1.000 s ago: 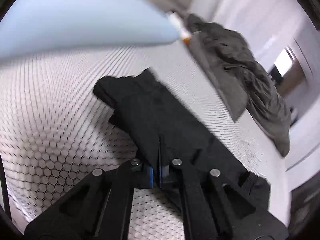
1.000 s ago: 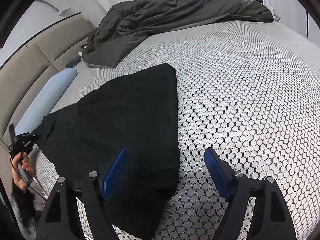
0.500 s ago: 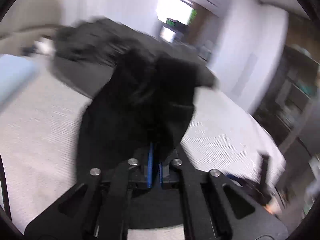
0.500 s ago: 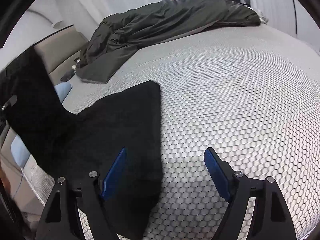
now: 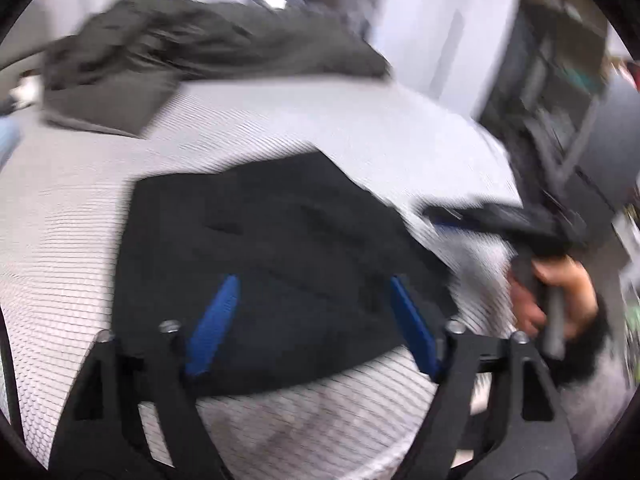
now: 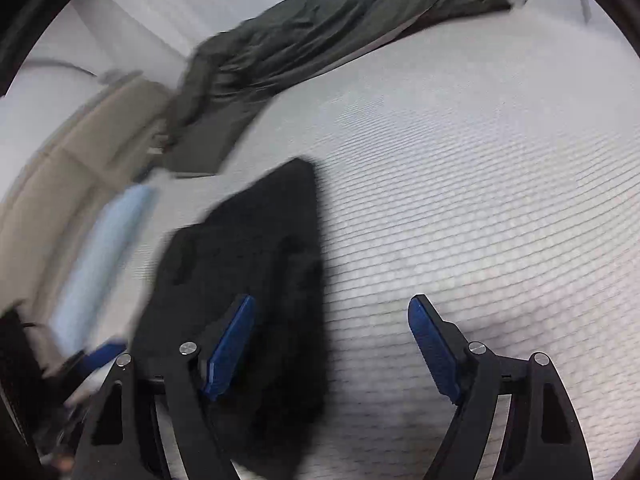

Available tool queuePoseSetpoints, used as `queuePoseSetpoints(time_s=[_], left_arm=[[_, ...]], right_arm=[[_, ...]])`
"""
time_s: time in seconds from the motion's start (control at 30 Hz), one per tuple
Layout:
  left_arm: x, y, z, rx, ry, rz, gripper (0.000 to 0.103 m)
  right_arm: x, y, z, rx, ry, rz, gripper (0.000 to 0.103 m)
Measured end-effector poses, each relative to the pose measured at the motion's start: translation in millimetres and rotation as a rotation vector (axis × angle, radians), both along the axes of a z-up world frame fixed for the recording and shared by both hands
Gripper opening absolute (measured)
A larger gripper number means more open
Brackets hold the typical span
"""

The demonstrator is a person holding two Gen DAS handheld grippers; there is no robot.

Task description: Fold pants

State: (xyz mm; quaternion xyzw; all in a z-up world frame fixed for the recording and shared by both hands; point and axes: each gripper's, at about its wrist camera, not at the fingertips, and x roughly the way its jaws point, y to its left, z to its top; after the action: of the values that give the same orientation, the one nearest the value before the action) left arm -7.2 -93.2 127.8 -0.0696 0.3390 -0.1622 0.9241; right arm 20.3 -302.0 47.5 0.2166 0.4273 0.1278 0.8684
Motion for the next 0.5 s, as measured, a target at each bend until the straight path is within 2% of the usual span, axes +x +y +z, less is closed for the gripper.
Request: queuePoseSetpoints(time_s=[0.03,0.1,0.2,0.3,0.5], left_arm=[[3.4,14.7,-5.9,-0.013,0.012,0.058,0.076],[6.3,44.9,-18.3,-0.032,0.061,0.124,0.076],[1.5,77.8,-33.3,-0.047,0.08,0.186,0.076],[1.3,85.2,-39.3,-0.033,0.082,0.19,0.076],[-3.4,81.9,-42.0,-0.016,0.083,0.189,0.076]], right_arm=[[-0.2,5.4,-1.1,0.096,0.002,0.057,0.081],[-1.8,14.3,-0.2,0.182,-0.004,0.119,0.081],[-4.2,23.1,4.8,0.254,-0.024,0.171,0.08],[-3.8,29.5,6.6,0.317,-0.023,0.194,0.08],[2.2,35.6,-1.5,0.288,0.033,0.157,0.079]])
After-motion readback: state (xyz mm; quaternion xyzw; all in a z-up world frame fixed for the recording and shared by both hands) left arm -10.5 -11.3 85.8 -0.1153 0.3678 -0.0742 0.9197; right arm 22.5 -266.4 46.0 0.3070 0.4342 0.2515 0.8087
